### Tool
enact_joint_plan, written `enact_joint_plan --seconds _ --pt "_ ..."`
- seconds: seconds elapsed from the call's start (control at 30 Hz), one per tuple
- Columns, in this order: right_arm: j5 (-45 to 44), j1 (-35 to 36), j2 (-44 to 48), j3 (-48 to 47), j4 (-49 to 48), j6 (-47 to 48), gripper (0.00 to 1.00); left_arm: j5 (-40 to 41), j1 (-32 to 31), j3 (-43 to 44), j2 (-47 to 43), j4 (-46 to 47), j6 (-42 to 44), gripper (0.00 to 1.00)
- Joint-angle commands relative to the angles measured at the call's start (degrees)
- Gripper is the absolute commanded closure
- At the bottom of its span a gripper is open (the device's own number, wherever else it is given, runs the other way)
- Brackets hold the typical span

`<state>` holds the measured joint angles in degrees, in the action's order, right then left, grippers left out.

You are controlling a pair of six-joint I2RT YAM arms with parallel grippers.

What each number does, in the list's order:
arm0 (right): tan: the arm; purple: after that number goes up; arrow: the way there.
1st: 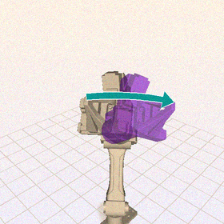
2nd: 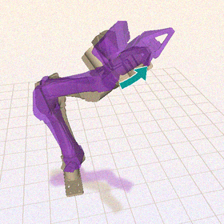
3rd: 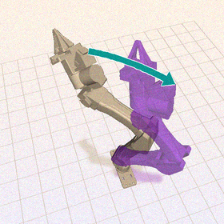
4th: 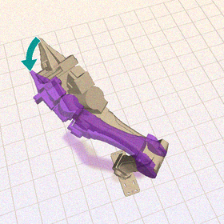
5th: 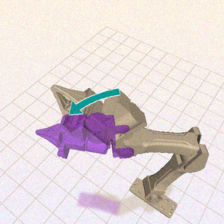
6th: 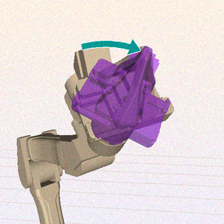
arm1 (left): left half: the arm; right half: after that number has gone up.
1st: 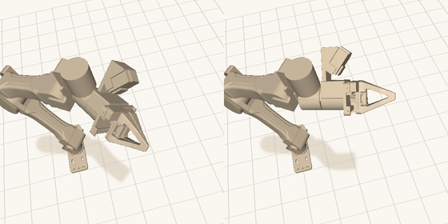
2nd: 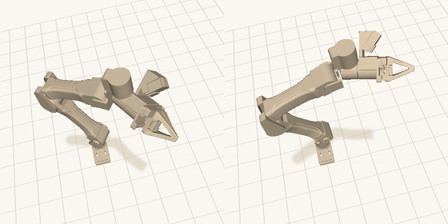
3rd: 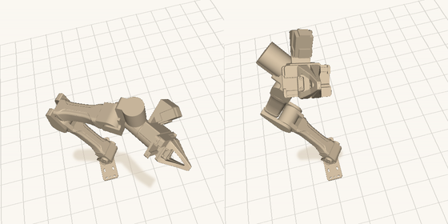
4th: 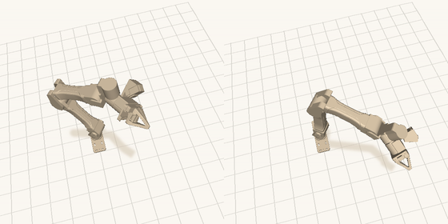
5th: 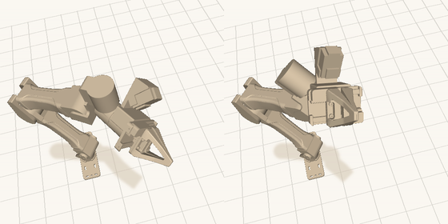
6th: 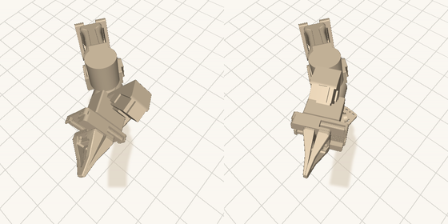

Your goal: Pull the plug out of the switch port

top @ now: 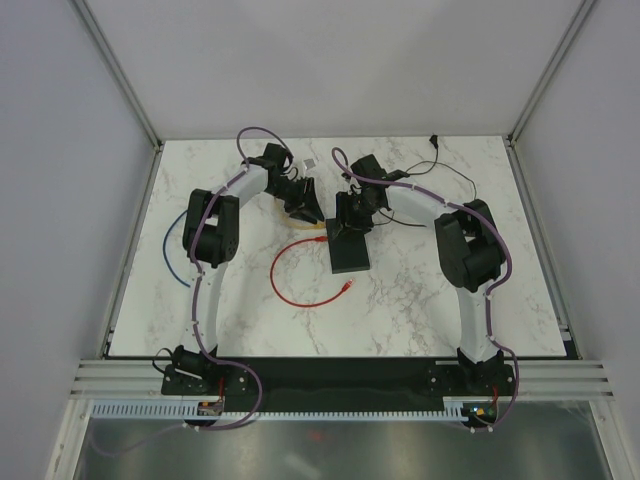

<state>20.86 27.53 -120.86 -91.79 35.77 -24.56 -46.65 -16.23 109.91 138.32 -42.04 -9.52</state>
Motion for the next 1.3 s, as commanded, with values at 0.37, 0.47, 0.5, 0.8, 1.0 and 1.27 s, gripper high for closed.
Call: enact_joint_plan --seconds 0.37,0.47,0.5,0.8,1.0,1.27 --pt "-1.3 -0.4 -1.9 -0.4 2.4 2.8 0.50 -7.0 -0.8 1.6 -0.3 3.1 3.7 0.59" --pt "-0.9 -0.4 -2.3 -0.6 2.4 2.8 0.50 -6.4 -0.9 -0.1 0.0 3.0 4.6 0.59" --pt "-1.0 -0.5 -2.1 -0.7 2.4 2.8 0.50 -6.0 -1.0 -0.7 -0.2 3.0 4.9 0.60" --pt "-0.3 -0.5 -2.5 -0.7 2.4 2.8 0.50 -2.0 -1.0 -1.9 -0.2 3.1 5.1 0.66" --pt "-0.4 -0.5 -2.5 -0.5 2.4 2.8 0.50 -1.8 -0.6 -3.7 -1.2 2.3 8.5 0.61" --pt "0.1 -0.5 -2.8 -0.8 2.4 2.8 0.50 -4.1 0.3 -4.2 -1.2 1.7 9.4 0.69"
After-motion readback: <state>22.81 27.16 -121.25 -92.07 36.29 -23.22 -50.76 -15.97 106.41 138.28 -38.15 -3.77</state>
